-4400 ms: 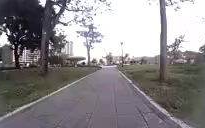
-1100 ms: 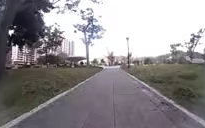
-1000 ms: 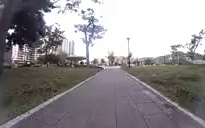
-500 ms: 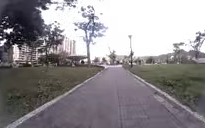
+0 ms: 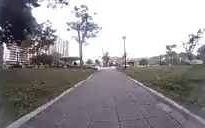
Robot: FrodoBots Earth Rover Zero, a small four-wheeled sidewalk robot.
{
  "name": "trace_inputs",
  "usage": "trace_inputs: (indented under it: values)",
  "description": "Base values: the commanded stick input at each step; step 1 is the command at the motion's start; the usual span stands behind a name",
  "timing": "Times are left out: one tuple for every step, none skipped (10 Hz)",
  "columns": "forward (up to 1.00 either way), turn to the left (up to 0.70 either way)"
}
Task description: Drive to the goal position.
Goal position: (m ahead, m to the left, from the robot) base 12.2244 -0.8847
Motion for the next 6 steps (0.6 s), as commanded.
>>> trace_inputs:
  values:
    - [1.00,0.00]
    - [1.00,0.00]
    - [1.00,0.00]
    - [1.00,0.00]
    - [1.00,0.00]
    - [1.00,0.00]
